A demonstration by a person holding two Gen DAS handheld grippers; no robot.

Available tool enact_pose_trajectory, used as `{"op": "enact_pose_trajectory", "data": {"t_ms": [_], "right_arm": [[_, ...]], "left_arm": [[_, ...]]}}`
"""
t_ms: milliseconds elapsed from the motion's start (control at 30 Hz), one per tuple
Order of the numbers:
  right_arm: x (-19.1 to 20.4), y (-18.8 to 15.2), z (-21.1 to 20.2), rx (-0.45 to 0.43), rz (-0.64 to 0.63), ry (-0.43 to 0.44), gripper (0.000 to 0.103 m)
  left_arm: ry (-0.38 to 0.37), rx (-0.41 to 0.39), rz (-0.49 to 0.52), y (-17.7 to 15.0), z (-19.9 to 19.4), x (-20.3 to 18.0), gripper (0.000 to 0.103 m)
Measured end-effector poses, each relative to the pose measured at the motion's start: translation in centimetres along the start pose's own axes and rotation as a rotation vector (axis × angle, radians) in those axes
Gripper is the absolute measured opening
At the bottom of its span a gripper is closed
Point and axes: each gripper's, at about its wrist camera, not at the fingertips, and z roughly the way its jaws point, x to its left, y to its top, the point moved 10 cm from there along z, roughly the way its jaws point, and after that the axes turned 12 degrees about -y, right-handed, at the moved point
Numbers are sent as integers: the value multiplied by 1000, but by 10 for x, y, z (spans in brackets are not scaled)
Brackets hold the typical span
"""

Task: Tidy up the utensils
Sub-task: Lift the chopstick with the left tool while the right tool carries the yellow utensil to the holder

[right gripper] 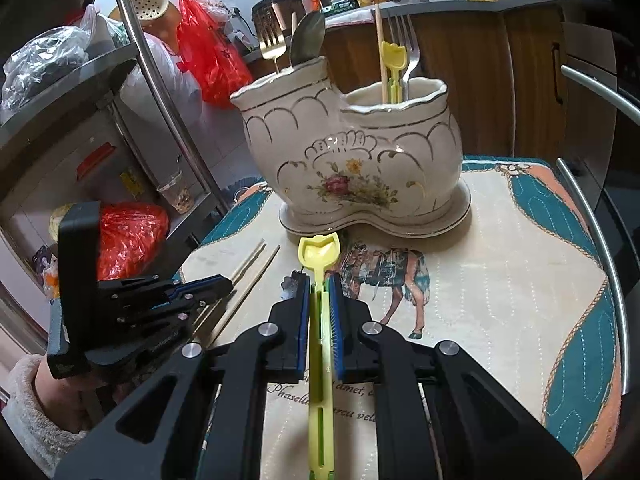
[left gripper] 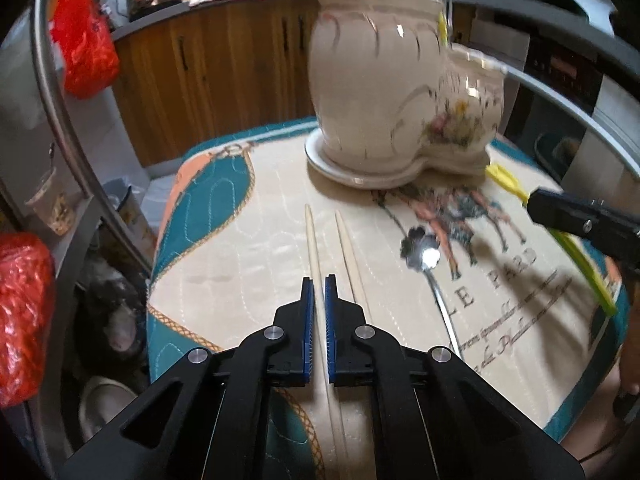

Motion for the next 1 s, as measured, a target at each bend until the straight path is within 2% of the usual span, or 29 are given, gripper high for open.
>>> {"op": "enact_pose_trajectory", "data": {"t_ms": [133,400,600,733,867,1000], "right_arm": [[-4,3,-7,-20,18,17,10],[-8,14,-22,-73,40,37,10],[-17,36,-41,-139,79,56,10],[-23,58,-42,-163,75,39,10],[-38,88,-42,-204,94,28,10],[-52,113,-38,-233,110,11,10]], "left_arm": [[-33,-92,-22,14,-19,-2,5],[-79,-215,-55,34,-50,-1,5],[-173,-338,-95,60,-85,-5,5],[-202,-408,-67,89,-102,-16,5],[-230,-430,-37,116,-102,-26,5],[-227,-443,9,146,-95,-34,5]]}}
